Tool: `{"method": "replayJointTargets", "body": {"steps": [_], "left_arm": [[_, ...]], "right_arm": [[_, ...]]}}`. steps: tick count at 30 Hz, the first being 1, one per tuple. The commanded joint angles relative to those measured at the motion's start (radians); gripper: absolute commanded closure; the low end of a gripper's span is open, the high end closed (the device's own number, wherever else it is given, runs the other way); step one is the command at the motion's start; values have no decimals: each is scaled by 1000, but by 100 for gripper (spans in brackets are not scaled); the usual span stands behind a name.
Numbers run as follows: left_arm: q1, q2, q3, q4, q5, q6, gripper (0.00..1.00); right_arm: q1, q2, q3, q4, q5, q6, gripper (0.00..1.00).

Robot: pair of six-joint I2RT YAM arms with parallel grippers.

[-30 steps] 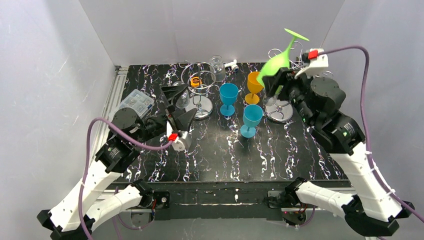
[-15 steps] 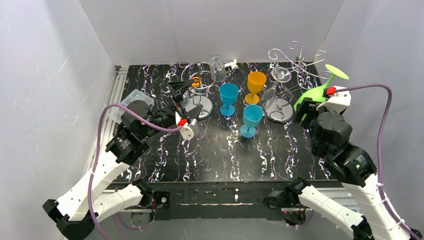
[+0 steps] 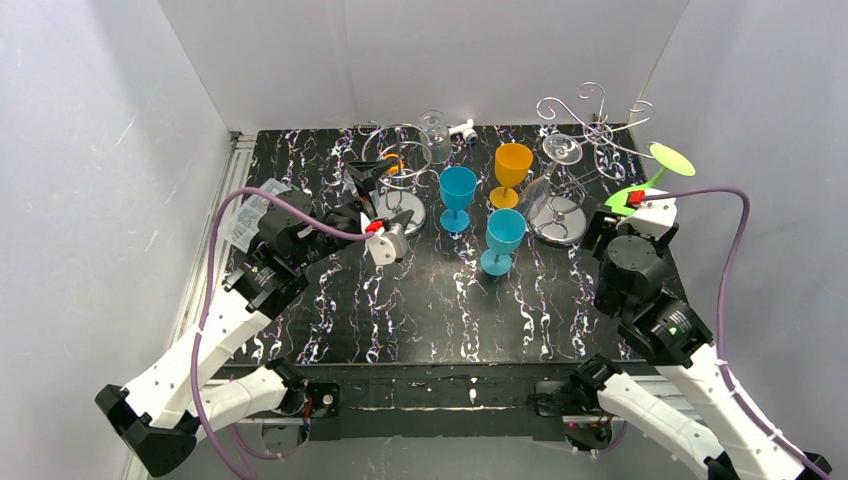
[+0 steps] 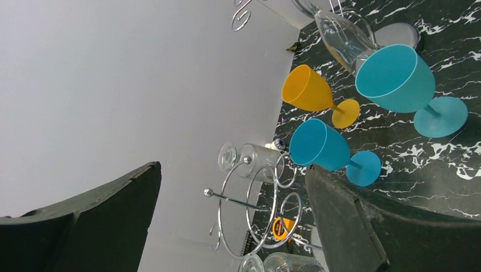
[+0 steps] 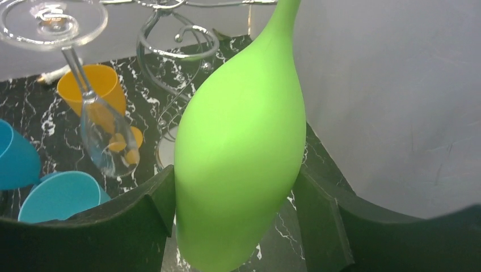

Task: Place the wine glass upside down on the wine glass rack
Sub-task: Turn the wine glass upside down at the wine rack.

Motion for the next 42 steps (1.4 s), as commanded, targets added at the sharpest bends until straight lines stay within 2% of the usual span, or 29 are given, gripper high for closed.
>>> {"method": "replayJointTargets", "body": {"steps": [1,5,9,12,17,20,25,42], "left_arm": [[18,8,18,38,43,-34,2],[32,11,13,40,57,-34,2],[37,17,23,40,59,-33,2],[37,19,35,31,58,-32,2],[38,19,51,-4,61,-8,2],[37,26,73,-31,65,3,2],[38,46,109,-77,75,6,2],[38,46,77,-51,69,46,2]], "right_arm": [[-2,35,-55,167,86,-29,51],[-9,43,-110,238,126,-67,52],[-65,49,-157,296,101,-73,54],[-162,58,-178,310,26,-54,56],[-420,102,-202,316,-192,4,56],[-503,121,-204,345,-305,23,56],[-515,140,-207,398,-383,20,57],[-513,133,-322,609,-592,-96,65]]}}
